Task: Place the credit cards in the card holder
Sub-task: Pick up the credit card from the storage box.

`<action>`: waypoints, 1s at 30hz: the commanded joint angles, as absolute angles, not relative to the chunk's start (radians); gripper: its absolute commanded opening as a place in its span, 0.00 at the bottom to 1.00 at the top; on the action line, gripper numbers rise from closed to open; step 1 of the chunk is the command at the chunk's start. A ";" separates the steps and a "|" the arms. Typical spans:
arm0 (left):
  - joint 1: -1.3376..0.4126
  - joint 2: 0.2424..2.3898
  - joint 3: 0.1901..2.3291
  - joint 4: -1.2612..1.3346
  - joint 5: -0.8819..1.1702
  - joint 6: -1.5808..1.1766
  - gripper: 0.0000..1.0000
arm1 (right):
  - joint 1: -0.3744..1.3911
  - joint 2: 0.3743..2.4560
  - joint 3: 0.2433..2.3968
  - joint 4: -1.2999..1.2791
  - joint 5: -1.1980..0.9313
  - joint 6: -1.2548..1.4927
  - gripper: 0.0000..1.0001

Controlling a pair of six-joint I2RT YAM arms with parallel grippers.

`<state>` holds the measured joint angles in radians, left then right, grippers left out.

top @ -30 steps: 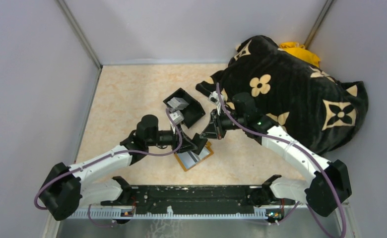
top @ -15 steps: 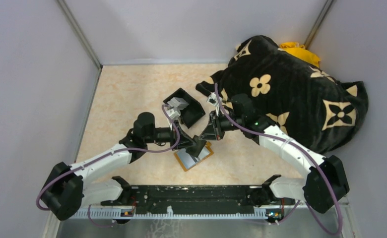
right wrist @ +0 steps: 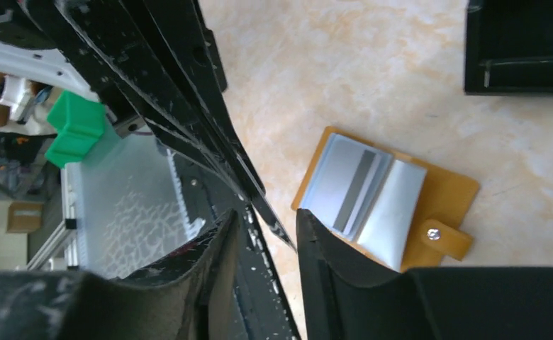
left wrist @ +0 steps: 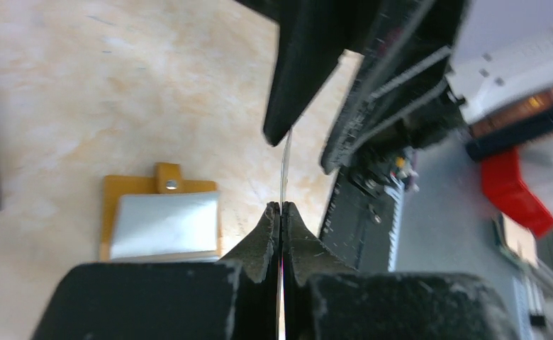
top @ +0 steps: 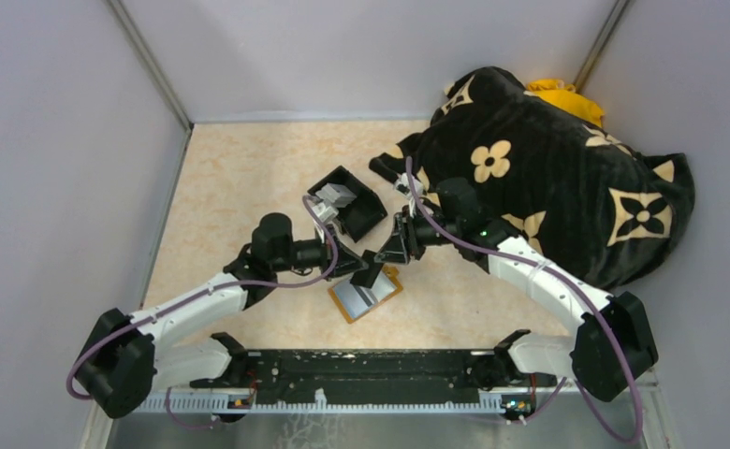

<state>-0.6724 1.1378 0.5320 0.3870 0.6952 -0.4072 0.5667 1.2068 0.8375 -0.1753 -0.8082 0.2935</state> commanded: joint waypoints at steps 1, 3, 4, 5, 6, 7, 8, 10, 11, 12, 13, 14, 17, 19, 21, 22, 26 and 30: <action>-0.669 1.051 0.508 0.310 0.350 -0.443 0.00 | 0.560 1.175 0.862 -0.171 -0.680 0.272 0.40; -0.669 1.017 0.503 0.264 0.216 -0.500 0.00 | 0.560 1.171 0.861 -0.174 -0.631 0.272 0.43; -0.669 1.002 0.497 0.239 0.146 -0.533 0.00 | 0.561 1.167 0.858 -0.173 -0.598 0.272 0.44; -0.669 0.988 0.488 0.219 0.093 -0.564 0.00 | 0.563 1.166 0.855 -0.171 -0.571 0.272 0.44; -0.669 0.970 0.480 0.193 0.040 -0.607 0.00 | 0.565 1.165 0.853 -0.172 -0.543 0.271 0.45; -0.669 0.955 0.468 0.167 -0.009 -0.647 0.00 | 0.572 1.165 0.851 -0.173 -0.515 0.270 0.46; -0.669 0.935 0.452 0.153 -0.040 -0.683 0.00 | 0.586 1.167 0.849 -0.174 -0.488 0.268 0.46; -0.669 0.895 0.420 0.128 -0.085 -0.752 0.00 | 0.621 1.178 0.850 -0.185 -0.419 0.262 0.46; -0.669 0.874 0.403 0.124 -0.087 -0.773 0.00 | 0.643 1.186 0.851 -0.190 -0.379 0.257 0.46; -0.669 0.856 0.387 0.112 -0.090 -0.796 0.00 | 0.664 1.199 0.850 -0.195 -0.343 0.256 0.46; -0.670 0.837 0.376 0.092 -0.089 -0.825 0.00 | 0.686 1.211 0.850 -0.198 -0.310 0.257 0.46; -0.670 0.818 0.368 0.071 -0.090 -0.852 0.00 | 0.701 1.223 0.846 -0.195 -0.286 0.262 0.46; -0.671 0.757 0.339 -0.010 -0.093 -0.936 0.00 | 0.729 1.253 0.821 -0.165 -0.241 0.287 0.46; -0.672 0.698 0.305 -0.035 -0.086 -0.992 0.00 | 0.738 1.276 0.808 -0.150 -0.233 0.300 0.46; -0.673 0.648 0.270 -0.050 -0.076 -1.057 0.00 | 0.746 1.307 0.802 -0.150 -0.216 0.301 0.43; -0.675 0.627 0.254 -0.057 -0.072 -1.082 0.00 | 0.749 1.322 0.798 -0.149 -0.210 0.301 0.41; -0.689 0.579 0.213 -0.081 -0.067 -1.152 0.00 | 0.753 1.390 0.803 -0.158 -0.178 0.298 0.34; -0.708 0.580 0.199 -0.098 -0.063 -1.186 0.00 | 0.751 1.451 0.819 -0.169 -0.155 0.293 0.33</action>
